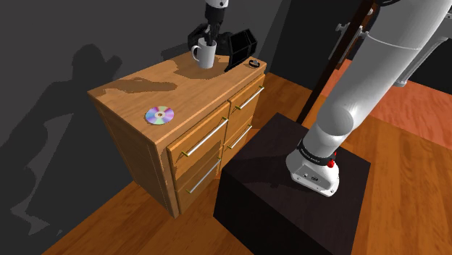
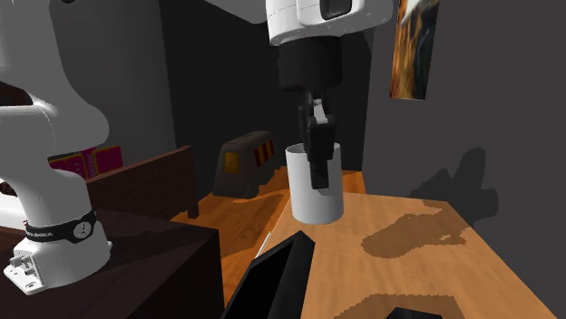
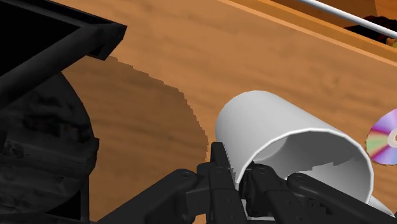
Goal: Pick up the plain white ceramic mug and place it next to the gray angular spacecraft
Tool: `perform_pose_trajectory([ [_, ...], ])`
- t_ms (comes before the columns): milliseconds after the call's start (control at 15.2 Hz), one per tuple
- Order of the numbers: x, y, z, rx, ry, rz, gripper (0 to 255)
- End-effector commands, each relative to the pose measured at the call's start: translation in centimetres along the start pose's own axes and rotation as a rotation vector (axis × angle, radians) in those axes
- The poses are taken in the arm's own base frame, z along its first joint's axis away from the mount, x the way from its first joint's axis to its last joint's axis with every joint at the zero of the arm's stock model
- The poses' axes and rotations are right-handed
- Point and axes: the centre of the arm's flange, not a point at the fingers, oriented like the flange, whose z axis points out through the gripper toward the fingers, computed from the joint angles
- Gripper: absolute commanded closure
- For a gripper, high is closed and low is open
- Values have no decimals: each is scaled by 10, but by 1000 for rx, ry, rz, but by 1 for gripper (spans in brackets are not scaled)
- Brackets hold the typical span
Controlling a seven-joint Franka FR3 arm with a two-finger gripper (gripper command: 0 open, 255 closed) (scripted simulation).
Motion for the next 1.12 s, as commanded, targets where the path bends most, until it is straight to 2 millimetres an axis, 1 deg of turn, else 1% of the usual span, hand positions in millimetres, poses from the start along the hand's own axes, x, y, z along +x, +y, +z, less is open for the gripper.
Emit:
perform_pose_trajectory([
  [0, -1, -1, 12, 0, 0, 0, 255],
  [1056, -11, -2, 96, 0, 0, 0, 255],
])
